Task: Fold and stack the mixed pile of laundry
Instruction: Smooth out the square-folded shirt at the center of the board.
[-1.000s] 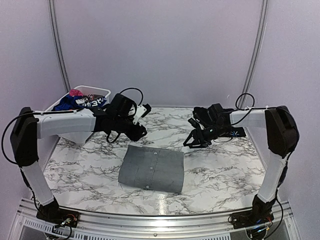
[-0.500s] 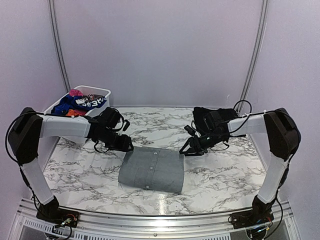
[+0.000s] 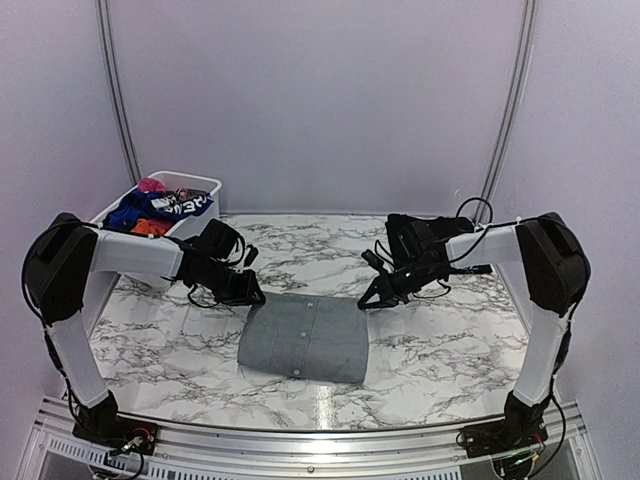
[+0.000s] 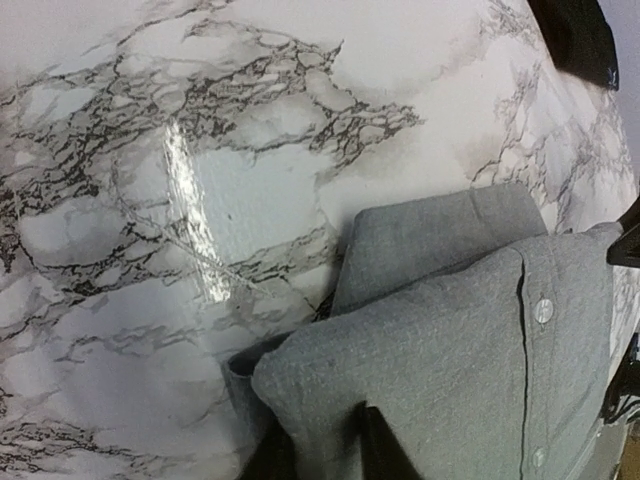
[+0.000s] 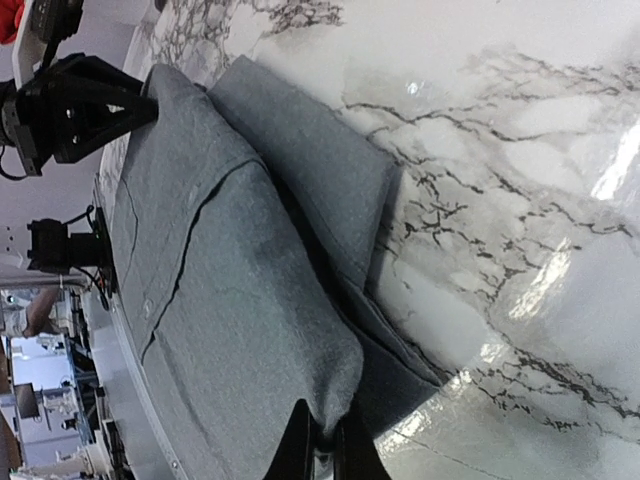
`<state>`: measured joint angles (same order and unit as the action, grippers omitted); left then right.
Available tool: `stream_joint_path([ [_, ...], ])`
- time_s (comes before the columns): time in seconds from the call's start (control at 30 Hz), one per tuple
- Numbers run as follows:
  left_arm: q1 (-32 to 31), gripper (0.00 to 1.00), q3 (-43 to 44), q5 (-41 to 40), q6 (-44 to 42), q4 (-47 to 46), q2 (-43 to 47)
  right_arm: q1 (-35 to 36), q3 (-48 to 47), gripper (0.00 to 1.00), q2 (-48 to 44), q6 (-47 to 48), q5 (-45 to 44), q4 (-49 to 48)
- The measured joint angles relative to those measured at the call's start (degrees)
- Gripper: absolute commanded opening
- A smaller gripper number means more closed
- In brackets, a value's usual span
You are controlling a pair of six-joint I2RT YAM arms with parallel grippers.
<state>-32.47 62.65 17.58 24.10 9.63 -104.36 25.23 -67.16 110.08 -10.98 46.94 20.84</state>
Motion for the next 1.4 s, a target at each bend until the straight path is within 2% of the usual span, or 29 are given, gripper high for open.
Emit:
stream_joint_path([
  [0.03, 0.24, 0.0, 0.0, 0.28, 0.55, -0.42, 0.0, -0.09, -0.35, 0.0, 0.0, 0.04, -0.07, 0.2],
  [0.33, 2.05, 0.0, 0.94, 1.53, 1.62, -4.33, -1.86, -2.14, -1.22, 0.0, 0.57, -0.66, -2.36, -0.92],
  [0.63, 2.51, 0.0, 5.16, 0.5, 2.51, -7.37, -10.45, -2.93, -5.07, 0.0, 9.01, -1.68, -5.42, -4.7],
  [0.67, 2.73, 0.03, 5.66, 0.26, 2.51, -7.76, -10.93, -2.97, -6.12, 0.05, 9.55, -1.75, -6.43, -4.96],
  [0.73, 3.08, 0.2, 6.32, -0.2, 2.54, -8.48, -11.54, -3.04, -8.11, 0.19, 10.51, -1.84, -7.76, -4.83],
  [0.83, 3.28, 0.54, 6.45, -1.22, 2.56, -8.76, -11.1, -3.04, -11.37, 0.41, 11.06, -1.6, -10.23, -2.95],
  [0.87, 3.34, 0.67, 6.43, -1.79, 2.32, -8.68, -10.67, -3.15, -12.74, 0.46, 10.86, -0.92, -11.15, -1.68],
  [0.9, 3.41, 0.76, 6.27, -2.64, 2.27, -8.31, -9.94, -3.21, -13.75, 0.5, 10.6, -1.03, -11.85, -0.68],
  [0.97, 3.72, 0.83, 5.38, -3.85, 1.99, -7.39, -7.37, -3.52, -16.52, 0.55, 9.16, 0.42, -13.07, 2.45],
  [1.07, 3.72, 0.88, 3.32, -4.02, 1.86, -6.38, -0.85, -3.67, -17.57, 0.61, 4.68, 1.38, -13.09, 4.72],
  [1.13, 3.34, 0.97, 1.9, -2.82, 2.08, -6.47, 4.31, -3.56, -17.11, 0.63, 0.15, 1.25, -11.17, 5.57],
  [1.27, -0.44, 0.99, -1.99, 1.62, 3.82, -7.63, 12.09, -1.01, -11.13, 0.64, -8.94, -0.94, -4.44, 2.86],
  [1.4, -8.0, 0.99, -7.76, 7.13, 7.45, -10.23, 13.75, 7.74, -1.11, 0.64, -12.04, -5.88, 2.62, -3.32],
])
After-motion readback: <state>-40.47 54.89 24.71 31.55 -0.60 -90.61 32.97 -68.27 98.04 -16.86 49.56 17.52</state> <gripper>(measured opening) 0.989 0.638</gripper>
